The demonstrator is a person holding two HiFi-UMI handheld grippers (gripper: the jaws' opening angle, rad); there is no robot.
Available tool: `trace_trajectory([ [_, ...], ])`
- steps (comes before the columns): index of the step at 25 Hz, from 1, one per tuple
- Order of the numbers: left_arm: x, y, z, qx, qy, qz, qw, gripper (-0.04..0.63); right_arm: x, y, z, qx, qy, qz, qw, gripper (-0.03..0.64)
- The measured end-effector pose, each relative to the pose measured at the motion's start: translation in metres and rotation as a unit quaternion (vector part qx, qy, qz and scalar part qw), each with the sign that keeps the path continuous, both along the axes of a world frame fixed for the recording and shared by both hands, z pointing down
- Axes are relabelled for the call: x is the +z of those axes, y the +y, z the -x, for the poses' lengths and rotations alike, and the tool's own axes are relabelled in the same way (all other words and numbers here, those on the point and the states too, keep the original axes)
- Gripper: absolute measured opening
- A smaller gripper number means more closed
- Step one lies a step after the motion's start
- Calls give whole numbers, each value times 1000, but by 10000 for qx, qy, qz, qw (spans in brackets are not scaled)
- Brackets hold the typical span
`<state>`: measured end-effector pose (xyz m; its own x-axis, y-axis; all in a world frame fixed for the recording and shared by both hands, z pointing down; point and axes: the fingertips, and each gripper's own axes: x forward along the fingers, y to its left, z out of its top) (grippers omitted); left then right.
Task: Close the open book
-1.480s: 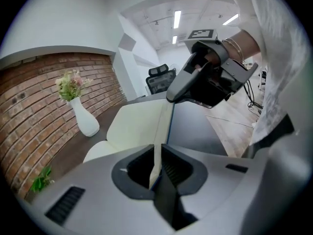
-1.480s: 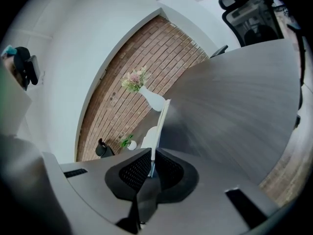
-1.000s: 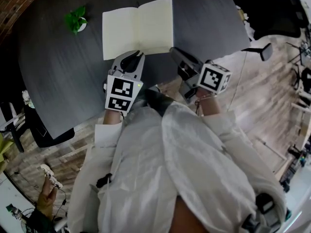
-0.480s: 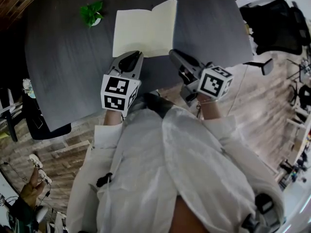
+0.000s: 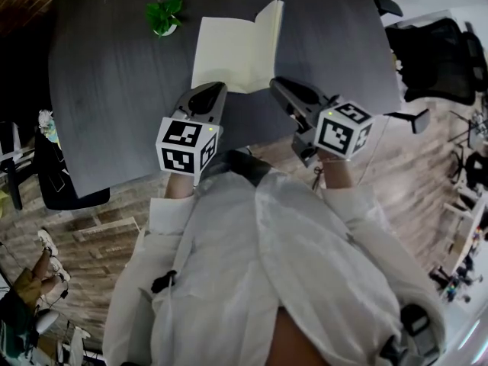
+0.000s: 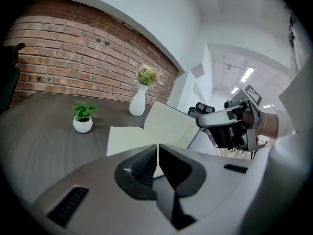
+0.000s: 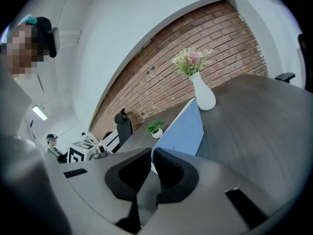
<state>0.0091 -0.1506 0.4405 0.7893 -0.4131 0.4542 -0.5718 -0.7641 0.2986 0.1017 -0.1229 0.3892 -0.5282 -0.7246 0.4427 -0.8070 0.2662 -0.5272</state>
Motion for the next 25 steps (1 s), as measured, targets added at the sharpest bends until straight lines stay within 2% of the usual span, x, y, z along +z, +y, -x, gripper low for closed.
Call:
trace_trajectory([
  [7, 5, -10, 19, -378, 60, 267, 9989, 11, 4, -13, 29, -365, 50, 21, 9993, 28],
  [17, 19, -16, 50, -828, -52, 551, 9950, 11, 15, -28, 63, -774, 64, 118, 9969, 28],
  [23, 17, -22, 63, -1048, 362, 675, 9915, 11, 23, -37, 80, -993, 59, 215, 9948, 28],
  [25, 18, -25, 65, -1065, 355, 635, 9916, 11, 27, -40, 84, -1050, 39, 248, 9942, 28],
])
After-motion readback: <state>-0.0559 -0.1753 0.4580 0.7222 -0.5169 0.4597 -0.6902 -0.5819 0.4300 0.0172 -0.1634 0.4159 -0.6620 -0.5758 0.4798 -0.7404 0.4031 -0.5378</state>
